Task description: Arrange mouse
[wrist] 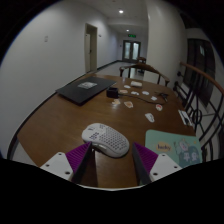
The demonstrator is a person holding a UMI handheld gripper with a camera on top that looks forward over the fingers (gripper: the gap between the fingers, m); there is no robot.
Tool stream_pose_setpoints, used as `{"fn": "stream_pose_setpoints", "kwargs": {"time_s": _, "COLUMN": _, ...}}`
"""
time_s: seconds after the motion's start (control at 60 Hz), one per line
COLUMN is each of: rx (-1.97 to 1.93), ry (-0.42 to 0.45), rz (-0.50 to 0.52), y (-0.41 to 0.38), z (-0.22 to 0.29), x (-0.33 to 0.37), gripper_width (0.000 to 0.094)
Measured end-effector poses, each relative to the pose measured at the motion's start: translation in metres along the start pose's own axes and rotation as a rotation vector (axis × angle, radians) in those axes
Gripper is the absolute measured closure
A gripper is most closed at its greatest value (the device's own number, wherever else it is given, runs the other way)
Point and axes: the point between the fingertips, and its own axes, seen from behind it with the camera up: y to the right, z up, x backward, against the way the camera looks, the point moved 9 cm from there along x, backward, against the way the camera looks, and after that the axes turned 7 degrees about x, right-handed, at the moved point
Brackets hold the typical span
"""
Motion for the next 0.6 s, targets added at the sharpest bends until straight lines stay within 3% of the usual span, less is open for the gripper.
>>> {"fn": "stream_pose_setpoints", "kwargs": {"time_s": 0.25, "rx": -0.06, "ry": 0.0, "rz": -0.017, "y": 0.024, "z": 0.041, "x": -0.066, "gripper_width": 0.0151}}
{"fn": "stream_pose_setpoints", "kwargs": {"time_s": 0.317, "rx": -0.065, "ry": -0.005, "rz": -0.021, "y": 0.021, "z": 0.05, "x": -0.074, "gripper_width": 0.0289}}
{"fn": "stream_pose_setpoints", "kwargs": {"time_s": 0.433, "rx": -0.043, "ry": 0.006, "rz": -0.023, "y": 0.032, "z": 0.05, "x": -0.085, "gripper_width": 0.0357}}
{"fn": "stream_pose_setpoints", "kwargs": {"time_s": 0.467, "rx": -0.029, "ry": 0.02, "rz": -0.024, "y": 0.029, "z": 0.052, "x": -0.085, "gripper_width": 0.0449}}
{"fn": "stream_pose_setpoints", "kwargs": {"time_s": 0.6, "rx": -0.042, "ry": 0.047, "rz": 0.044, "y": 0.025, "z": 0.054, "x": -0.073, "gripper_width": 0.0596}}
